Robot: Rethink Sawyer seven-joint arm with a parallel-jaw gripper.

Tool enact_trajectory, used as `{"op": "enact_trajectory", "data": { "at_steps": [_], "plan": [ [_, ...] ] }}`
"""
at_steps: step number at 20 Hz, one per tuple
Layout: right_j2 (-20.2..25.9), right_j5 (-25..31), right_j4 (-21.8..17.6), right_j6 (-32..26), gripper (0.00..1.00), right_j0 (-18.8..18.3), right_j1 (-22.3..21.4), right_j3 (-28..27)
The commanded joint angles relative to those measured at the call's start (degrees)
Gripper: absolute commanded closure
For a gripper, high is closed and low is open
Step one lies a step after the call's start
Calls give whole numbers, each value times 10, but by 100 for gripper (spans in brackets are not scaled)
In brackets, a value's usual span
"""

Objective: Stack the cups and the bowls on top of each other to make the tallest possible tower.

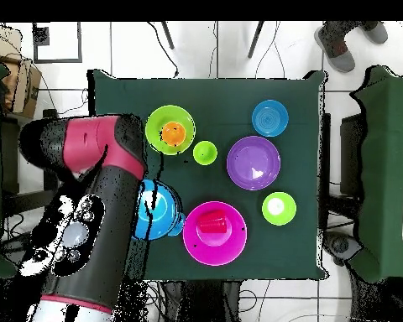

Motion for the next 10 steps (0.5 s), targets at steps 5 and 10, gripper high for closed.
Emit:
{"op": "enact_trajectory", "data": {
  "at_steps": [5, 10],
  "plan": [
    [96, -33, -73, -125, 100, -25, 68, -91],
    [122, -126, -81, -142, 100, -30, 72, -52]
  ]
}}
